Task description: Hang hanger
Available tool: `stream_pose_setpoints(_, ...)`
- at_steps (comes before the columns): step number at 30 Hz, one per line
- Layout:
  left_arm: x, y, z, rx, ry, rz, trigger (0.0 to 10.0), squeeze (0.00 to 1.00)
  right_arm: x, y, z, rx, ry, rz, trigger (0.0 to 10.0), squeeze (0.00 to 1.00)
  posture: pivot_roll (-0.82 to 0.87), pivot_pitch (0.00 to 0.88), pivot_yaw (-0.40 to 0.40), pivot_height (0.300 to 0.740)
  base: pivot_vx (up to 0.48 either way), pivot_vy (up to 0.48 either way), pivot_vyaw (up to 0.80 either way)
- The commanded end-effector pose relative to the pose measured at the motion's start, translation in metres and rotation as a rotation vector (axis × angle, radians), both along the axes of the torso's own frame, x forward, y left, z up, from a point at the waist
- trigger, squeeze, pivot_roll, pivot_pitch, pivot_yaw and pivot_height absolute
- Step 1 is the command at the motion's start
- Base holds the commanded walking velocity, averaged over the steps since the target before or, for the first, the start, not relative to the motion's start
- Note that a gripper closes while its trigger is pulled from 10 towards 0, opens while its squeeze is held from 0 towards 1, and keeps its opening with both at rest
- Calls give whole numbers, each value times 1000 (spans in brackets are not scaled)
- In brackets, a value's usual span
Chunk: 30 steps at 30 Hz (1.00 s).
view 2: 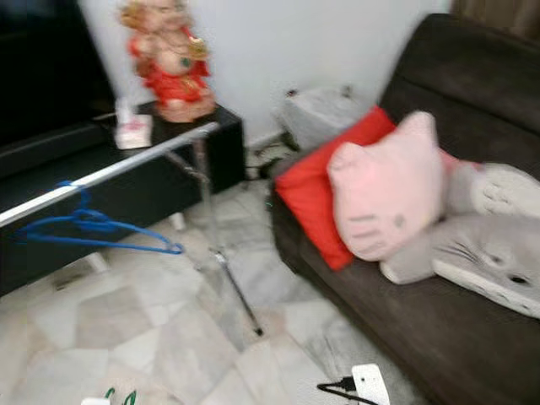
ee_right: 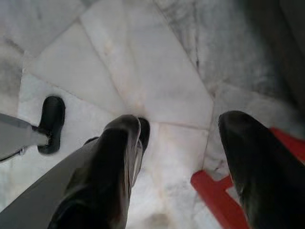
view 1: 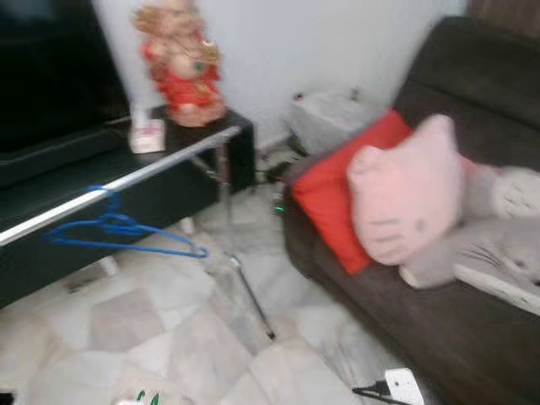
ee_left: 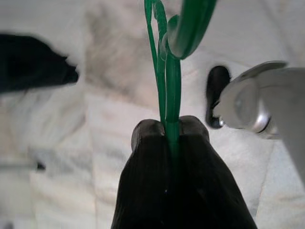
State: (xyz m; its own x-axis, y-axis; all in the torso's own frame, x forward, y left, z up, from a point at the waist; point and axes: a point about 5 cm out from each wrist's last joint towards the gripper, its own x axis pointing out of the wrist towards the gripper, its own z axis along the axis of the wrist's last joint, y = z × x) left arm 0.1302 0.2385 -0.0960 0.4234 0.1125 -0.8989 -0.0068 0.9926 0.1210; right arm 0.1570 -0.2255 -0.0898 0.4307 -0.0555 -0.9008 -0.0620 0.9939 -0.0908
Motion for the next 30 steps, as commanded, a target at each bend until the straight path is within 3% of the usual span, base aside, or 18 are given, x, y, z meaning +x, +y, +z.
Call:
stream_pose_setpoints(1, -3, 1, -1, 13, 13, -5, 10000, 0, -5, -1, -2, -4, 16, 7, 10000, 0, -23, 0, 13, 740, 0, 0, 800)
stream_pose_setpoints(23, -4, -1, -2, 12, 19, -13, 10000, 0, -6, -1, -2, -15, 20, 26, 10000, 0, -33, 0, 23, 740, 0, 0, 800)
stream_pose_setpoints(30, -6, 2, -2, 18, 25, -28, 10000, 0, -8, -1, -3, 2, 13, -19, 10000, 0, -39, 0, 30, 740, 0, 0, 146)
